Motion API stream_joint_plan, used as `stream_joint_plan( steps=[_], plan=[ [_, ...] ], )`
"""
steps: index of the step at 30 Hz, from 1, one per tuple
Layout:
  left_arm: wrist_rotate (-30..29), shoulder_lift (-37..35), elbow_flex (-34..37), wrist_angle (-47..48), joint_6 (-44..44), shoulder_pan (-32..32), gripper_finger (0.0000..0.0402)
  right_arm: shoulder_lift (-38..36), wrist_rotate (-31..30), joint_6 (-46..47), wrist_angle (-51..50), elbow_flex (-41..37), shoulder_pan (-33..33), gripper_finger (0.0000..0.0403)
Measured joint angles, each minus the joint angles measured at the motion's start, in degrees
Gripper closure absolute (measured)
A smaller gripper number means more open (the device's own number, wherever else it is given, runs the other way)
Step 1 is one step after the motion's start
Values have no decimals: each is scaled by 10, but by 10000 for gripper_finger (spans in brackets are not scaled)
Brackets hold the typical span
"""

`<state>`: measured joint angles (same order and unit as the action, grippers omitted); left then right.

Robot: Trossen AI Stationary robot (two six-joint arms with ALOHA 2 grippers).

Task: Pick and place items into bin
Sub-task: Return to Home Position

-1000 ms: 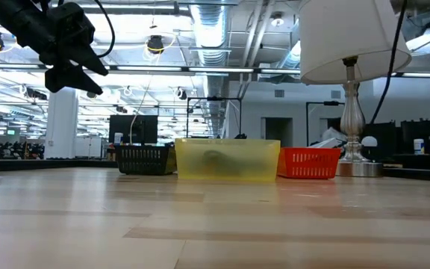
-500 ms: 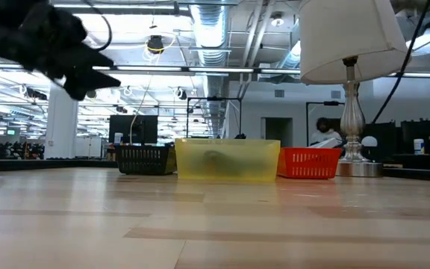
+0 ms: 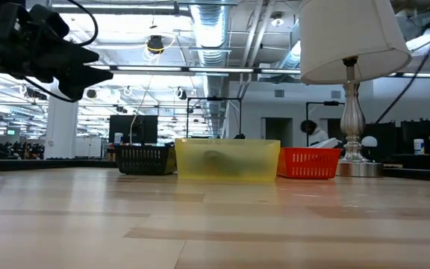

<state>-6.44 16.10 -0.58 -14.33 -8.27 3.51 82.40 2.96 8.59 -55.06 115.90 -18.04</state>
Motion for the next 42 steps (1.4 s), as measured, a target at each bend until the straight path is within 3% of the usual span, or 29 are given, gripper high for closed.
stream_joint_plan(
  steps=[4,11,16,20,26,36,42],
  plan=[
    [0,0,0,3,17,3,144,-123,1,11,115,-185,34,337],
    [0,0,0,33,33,3,144,-298,33,33,397,-578,87,337],
    [0,0,1,51,33,3,144,-343,71,66,616,-828,124,337],
    [0,0,1,50,32,3,144,-343,119,90,794,-968,154,337],
    [0,0,1,82,9,3,144,-349,139,94,919,-1071,173,337],
    [5,6,1,114,-23,3,144,-348,135,95,951,-1107,173,337],
    [5,6,1,114,-21,3,144,-337,133,90,919,-1109,167,337]
  ],
)
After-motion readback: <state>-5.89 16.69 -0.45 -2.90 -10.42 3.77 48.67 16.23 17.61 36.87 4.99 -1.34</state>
